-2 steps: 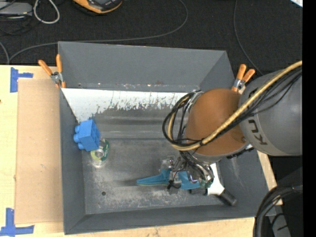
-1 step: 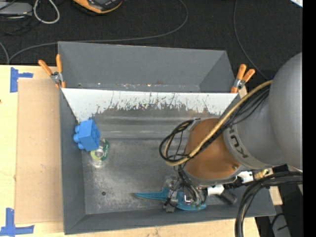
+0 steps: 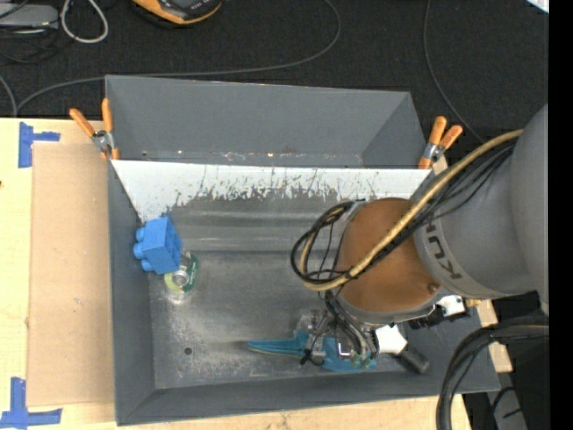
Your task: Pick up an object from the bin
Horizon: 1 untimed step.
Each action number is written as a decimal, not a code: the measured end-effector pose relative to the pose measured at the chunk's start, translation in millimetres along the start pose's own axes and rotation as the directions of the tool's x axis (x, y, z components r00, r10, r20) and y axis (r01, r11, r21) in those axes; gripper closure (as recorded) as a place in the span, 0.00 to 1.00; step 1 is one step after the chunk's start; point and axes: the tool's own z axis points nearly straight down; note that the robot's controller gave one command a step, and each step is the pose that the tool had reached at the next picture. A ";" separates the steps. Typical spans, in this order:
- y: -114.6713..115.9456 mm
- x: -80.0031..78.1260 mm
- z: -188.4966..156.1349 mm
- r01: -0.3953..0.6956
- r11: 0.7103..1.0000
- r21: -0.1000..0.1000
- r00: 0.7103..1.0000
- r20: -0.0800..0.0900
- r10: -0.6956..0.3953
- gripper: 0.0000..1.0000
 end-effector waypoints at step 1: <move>4.0 -6.0 -24.9 0.052 0.999 -0.004 0.999 0.015 -0.052 1.00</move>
Offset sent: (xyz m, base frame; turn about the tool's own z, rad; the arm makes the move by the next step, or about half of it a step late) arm 0.0176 0.0181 -0.0319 -0.3373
